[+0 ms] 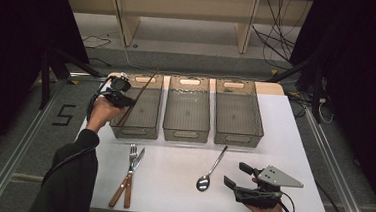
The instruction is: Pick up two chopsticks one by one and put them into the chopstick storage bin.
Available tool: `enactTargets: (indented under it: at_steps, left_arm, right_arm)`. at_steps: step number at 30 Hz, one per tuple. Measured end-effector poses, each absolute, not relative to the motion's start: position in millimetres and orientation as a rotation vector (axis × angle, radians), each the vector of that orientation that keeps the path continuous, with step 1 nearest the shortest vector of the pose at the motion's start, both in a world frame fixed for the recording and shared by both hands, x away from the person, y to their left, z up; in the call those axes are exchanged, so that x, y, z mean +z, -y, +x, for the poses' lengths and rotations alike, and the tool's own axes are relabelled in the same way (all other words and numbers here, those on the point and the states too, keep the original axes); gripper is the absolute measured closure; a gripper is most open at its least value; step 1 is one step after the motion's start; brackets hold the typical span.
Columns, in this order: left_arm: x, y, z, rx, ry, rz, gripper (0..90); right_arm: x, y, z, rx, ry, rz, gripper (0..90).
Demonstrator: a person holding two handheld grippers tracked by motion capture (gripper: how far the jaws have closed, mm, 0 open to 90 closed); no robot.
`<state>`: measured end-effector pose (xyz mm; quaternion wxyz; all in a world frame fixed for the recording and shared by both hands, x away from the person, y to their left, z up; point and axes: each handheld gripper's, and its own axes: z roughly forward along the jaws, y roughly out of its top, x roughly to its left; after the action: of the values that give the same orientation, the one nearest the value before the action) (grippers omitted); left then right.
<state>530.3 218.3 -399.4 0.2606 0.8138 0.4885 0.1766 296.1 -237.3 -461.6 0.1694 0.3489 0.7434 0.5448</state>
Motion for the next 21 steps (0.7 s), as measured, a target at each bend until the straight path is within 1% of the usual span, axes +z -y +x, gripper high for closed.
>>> enactTargets:
  at_steps: [10,14,15,16,17,18,21]
  left_arm:
    - [-411,-219,531,0.460,-1.368,2.208,83.6]
    - [-413,-221,529,0.454,-1.388,2.187,82.0]
    - [-413,-221,529,0.455,-1.397,2.181,77.6]
    - [-412,-221,528,0.456,-1.402,2.178,70.1]
    - [-411,-221,526,0.460,-1.401,2.168,65.1]
    - [-410,-222,525,0.460,-1.399,2.153,61.9]
    - [-404,-222,518,0.461,-1.423,2.130,47.1]
  right_arm:
    - [-462,237,296,1.550,-2.113,0.992,26.8]
    - [-461,237,296,1.550,-2.113,0.993,26.8]
    - [-461,237,296,1.550,-2.113,0.994,26.9]
    - [-461,237,296,1.550,-2.113,0.993,26.9]
    - [-461,237,296,1.550,-2.113,0.993,26.8]
    - [-461,237,296,1.549,-2.113,0.992,26.8]
    - [-462,237,296,1.549,-2.113,0.993,26.8]
